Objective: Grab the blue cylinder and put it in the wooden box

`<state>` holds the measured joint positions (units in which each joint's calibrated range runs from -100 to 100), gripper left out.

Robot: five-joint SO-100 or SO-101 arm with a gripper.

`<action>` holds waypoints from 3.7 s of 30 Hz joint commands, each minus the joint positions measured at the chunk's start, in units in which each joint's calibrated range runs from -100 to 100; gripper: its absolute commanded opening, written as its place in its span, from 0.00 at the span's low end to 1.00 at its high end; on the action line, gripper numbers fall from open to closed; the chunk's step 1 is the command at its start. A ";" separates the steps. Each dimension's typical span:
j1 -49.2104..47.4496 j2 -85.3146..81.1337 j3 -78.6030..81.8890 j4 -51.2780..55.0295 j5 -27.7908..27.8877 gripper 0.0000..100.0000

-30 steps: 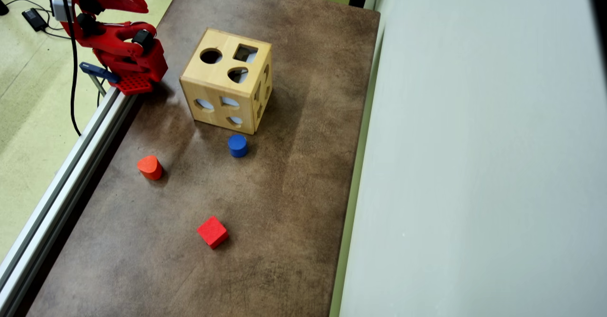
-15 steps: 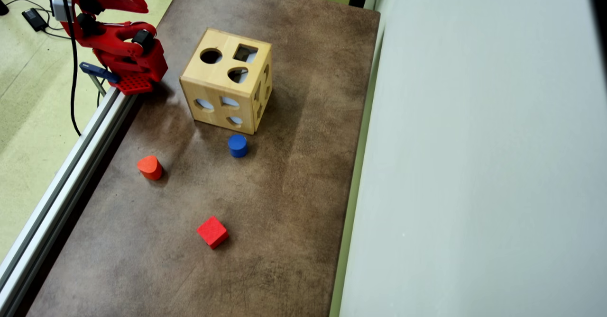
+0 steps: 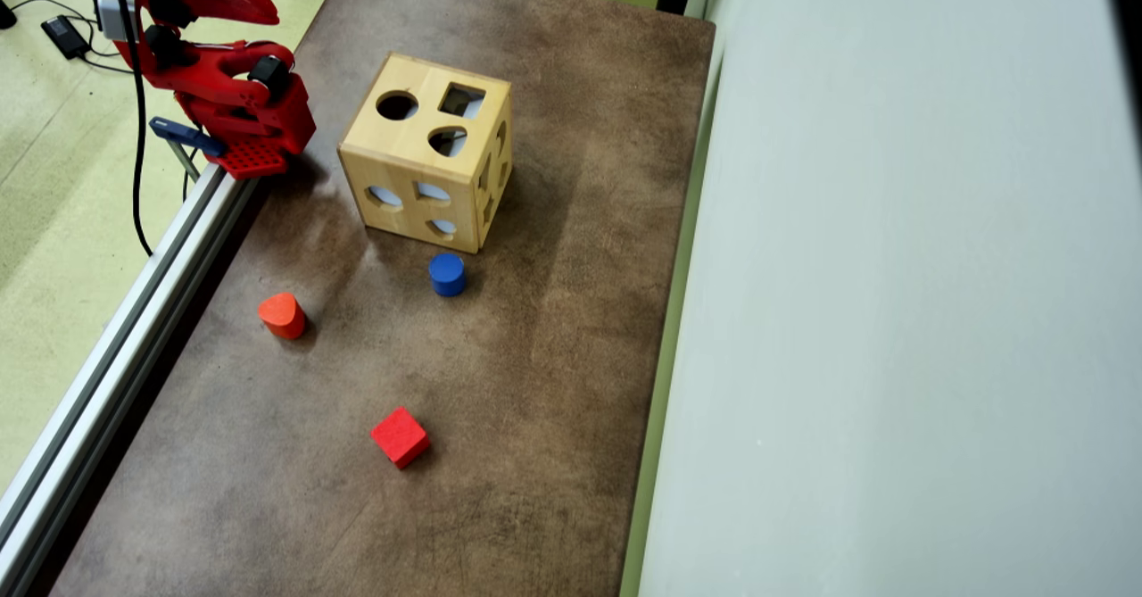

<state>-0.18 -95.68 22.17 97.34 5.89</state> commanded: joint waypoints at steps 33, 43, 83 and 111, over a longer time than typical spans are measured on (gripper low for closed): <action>-0.49 0.26 -0.61 0.65 0.15 0.02; 0.18 4.00 -0.79 0.65 -0.24 0.02; 25.51 105.49 -19.57 -37.47 0.29 0.03; 16.90 107.95 -18.86 -37.14 0.44 0.05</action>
<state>16.49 12.88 4.92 60.05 5.93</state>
